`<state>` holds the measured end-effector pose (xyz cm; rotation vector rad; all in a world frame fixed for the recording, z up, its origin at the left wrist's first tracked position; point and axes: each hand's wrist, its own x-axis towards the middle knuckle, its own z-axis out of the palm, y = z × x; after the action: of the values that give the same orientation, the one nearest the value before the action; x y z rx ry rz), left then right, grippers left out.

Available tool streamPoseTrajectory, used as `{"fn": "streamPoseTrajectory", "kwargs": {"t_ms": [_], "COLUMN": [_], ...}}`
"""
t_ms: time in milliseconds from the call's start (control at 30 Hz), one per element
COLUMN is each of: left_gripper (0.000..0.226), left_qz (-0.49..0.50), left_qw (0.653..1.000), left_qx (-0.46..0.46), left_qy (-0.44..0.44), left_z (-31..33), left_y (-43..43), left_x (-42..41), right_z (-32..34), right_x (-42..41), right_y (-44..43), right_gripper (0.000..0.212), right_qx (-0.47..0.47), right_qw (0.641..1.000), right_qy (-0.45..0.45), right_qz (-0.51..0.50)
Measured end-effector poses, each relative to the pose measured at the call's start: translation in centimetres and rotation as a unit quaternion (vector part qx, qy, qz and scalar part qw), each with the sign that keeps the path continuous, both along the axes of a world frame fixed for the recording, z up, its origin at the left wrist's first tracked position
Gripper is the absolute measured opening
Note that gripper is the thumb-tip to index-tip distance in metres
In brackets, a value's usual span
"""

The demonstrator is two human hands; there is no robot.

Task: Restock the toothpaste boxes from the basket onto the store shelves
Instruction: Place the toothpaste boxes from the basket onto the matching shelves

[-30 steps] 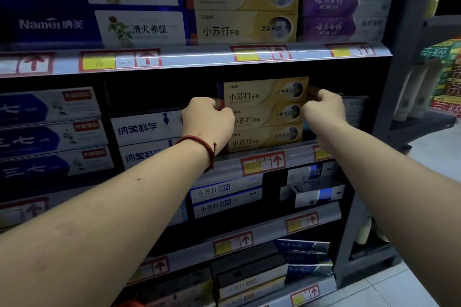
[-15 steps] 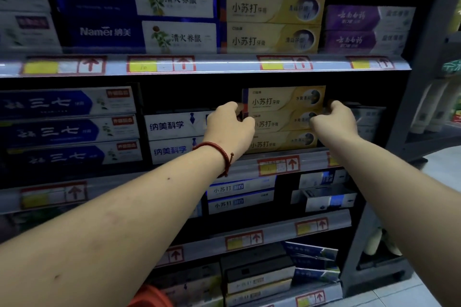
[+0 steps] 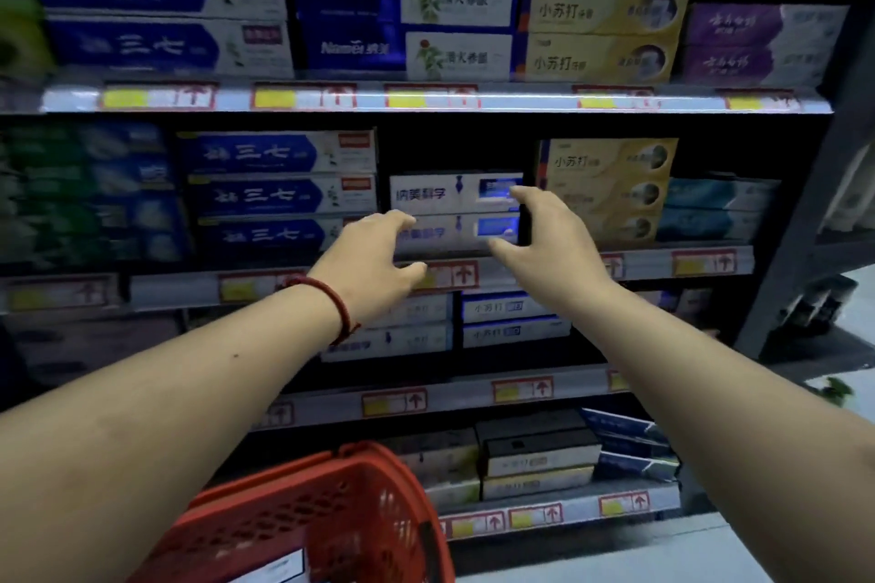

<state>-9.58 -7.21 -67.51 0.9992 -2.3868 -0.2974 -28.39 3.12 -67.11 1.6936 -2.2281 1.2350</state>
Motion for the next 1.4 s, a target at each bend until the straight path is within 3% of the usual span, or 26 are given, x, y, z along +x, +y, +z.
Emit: {"fn": "streamPoseTrajectory", "kwargs": {"t_ms": [467,700,933,1100,1400], "left_gripper": [0.069,0.073,0.074,0.071,0.048], "left_qz": [0.086,0.098,0.113,0.143,0.220], "left_qw": [0.988,0.977,0.965,0.931,0.823], "left_qx": [0.014,0.063,0.170,0.274,0.425], "left_qy": [-0.131,-0.177,-0.166,-0.197,-0.306], "left_z": [-9.8,-16.9,-24.7,-30.4,-37.0], "left_y": [1.4,1.5,2.1,2.4,1.8], "left_x": [20.0,25.9,28.1,28.5,29.8], "right_z": [-11.4,-18.3,-24.5,-29.4,-37.0], "right_x": [20.3,25.0,26.5,27.0,27.6], "right_y": [-2.5,-2.8,-2.6,-2.3,-2.9], "right_gripper": [0.073,0.076,0.079,0.076,0.079], "right_qx": [0.133,0.200,0.302,0.387,0.574], "right_qw": [0.970,0.946,0.915,0.885,0.791], "right_qy": [0.055,0.068,0.073,0.042,0.032], "right_qz": [0.198,0.246,0.255,0.255,0.208]}}
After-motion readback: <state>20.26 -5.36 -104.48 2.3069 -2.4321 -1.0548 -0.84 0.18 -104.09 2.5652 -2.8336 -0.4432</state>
